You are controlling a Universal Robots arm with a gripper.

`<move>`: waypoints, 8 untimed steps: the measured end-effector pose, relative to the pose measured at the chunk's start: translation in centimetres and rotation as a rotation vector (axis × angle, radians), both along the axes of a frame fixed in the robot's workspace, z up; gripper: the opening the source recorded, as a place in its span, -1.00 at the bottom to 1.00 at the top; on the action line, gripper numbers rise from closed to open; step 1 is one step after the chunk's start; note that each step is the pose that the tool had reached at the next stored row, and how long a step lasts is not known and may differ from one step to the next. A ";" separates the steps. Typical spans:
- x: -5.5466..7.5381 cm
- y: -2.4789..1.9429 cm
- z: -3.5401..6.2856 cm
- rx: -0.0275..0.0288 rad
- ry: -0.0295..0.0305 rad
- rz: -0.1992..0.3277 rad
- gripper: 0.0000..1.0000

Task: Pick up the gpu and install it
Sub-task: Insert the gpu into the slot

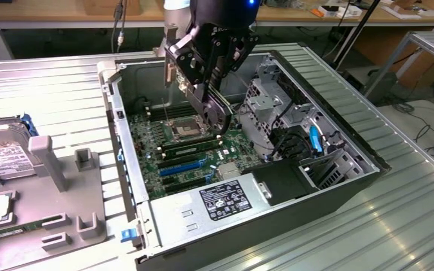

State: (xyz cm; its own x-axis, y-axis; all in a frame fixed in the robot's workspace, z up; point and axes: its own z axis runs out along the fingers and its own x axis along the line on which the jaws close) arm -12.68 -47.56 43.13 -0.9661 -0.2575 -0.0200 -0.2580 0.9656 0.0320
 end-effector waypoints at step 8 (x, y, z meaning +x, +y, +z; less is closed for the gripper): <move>0.0 0.00 0.00 0.0001 0.0000 0.067 -0.47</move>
